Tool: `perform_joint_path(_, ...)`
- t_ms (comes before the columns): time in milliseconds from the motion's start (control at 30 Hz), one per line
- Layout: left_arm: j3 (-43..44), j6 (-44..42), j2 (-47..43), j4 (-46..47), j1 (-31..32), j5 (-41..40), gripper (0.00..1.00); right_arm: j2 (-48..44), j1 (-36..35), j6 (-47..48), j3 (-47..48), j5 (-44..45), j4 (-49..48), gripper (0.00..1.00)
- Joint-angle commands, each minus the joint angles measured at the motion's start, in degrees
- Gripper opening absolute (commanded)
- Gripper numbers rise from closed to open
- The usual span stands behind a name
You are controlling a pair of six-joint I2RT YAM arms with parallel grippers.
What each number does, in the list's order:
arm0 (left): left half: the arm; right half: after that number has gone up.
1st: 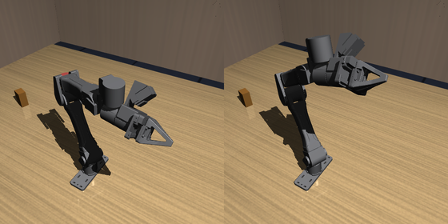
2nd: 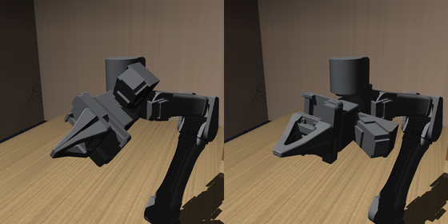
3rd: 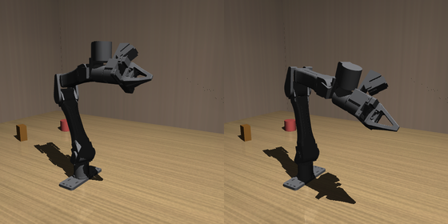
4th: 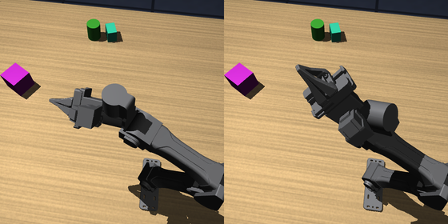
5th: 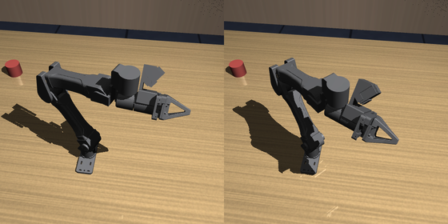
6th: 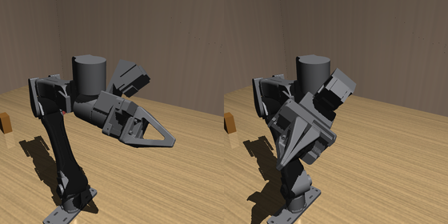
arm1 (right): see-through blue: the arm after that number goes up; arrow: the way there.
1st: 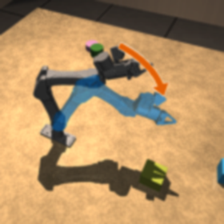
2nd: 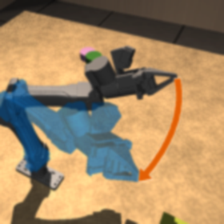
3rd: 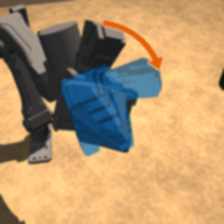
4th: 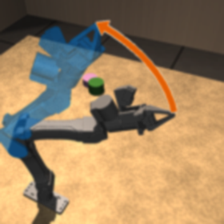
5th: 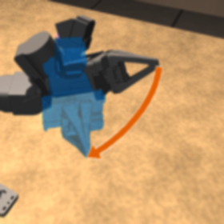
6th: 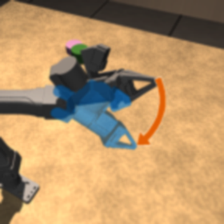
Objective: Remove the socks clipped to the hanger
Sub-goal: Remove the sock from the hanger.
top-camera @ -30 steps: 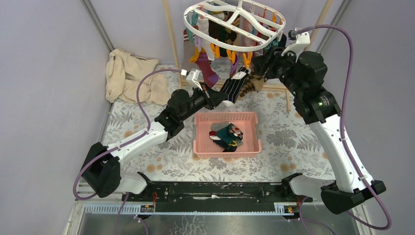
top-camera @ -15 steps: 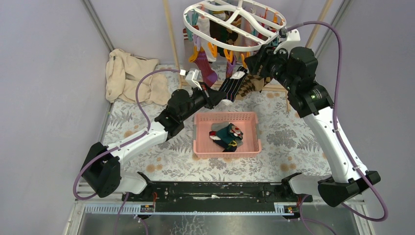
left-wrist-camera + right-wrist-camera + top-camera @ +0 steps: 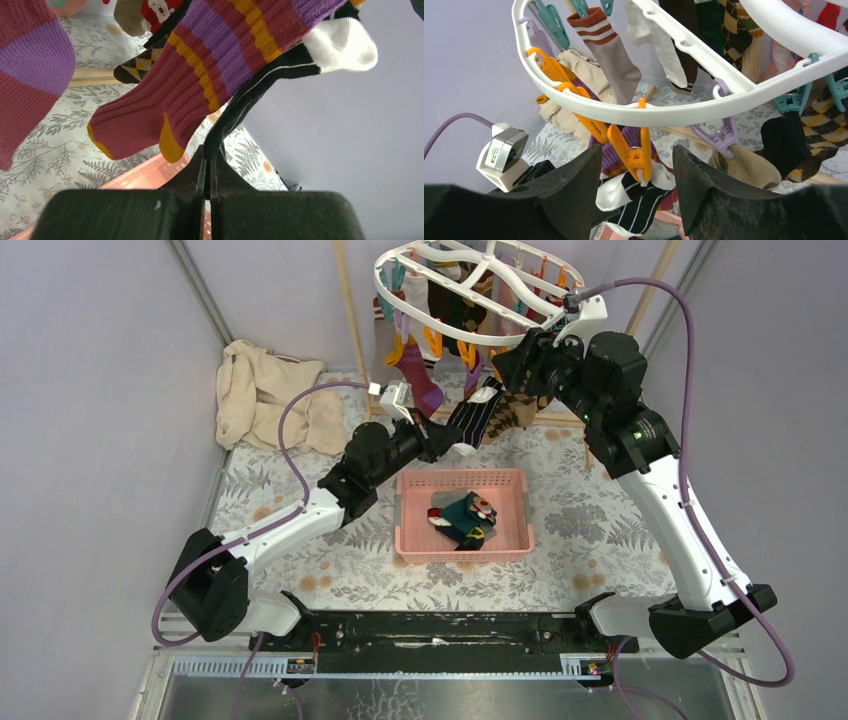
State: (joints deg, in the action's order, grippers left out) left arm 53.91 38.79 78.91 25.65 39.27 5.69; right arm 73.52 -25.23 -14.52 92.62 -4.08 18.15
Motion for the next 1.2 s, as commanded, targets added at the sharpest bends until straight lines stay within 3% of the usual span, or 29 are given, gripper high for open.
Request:
perform_joint_path(0,0.23,-1.66,0.54,0.62,-0.35,-1.05,0.0,1.03,-1.34,1.65,3.66,1.09,-1.76,0.61)
perform_joint_path(733,0.09,-1.73,0.79,0.63,-0.24,-1.21,0.0,6.23,-6.95,6.15,8.66,12.12,0.85,0.55)
perform_joint_path(867,-0.17,-1.64,0.78,0.72,-0.29,-1.21,0.0,6.45,-7.49,6.5,8.55,14.0,0.21,0.48)
perform_joint_path(1167,-0.94,-1.61,0.06,0.74,-0.3,-1.23,0.0,5.95,-7.7,6.88,7.69,15.11,-0.81,0.21)
